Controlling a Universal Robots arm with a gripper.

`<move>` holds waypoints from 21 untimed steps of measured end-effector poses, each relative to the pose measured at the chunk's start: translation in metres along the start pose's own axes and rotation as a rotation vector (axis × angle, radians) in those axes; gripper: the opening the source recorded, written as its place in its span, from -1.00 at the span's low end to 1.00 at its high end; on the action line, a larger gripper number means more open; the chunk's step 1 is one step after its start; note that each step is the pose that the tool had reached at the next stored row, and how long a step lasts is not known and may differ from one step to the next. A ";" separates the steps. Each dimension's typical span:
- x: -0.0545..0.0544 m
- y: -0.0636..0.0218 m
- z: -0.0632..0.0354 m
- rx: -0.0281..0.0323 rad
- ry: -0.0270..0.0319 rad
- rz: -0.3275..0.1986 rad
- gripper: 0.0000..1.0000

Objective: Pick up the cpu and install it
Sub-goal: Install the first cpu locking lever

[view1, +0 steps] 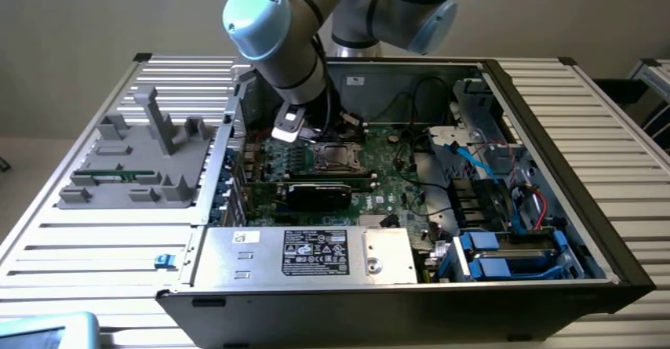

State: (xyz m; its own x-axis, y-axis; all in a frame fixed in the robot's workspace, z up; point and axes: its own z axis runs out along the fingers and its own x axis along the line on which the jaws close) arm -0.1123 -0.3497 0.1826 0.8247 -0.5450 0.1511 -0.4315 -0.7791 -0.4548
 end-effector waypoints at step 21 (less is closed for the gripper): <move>0.004 -0.0025 0.0020 -0.0005 0.0016 0.003 -0.77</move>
State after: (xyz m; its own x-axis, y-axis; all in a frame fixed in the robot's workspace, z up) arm -0.1073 -0.3493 0.1826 0.8228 -0.5478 0.1511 -0.4342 -0.7776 -0.4547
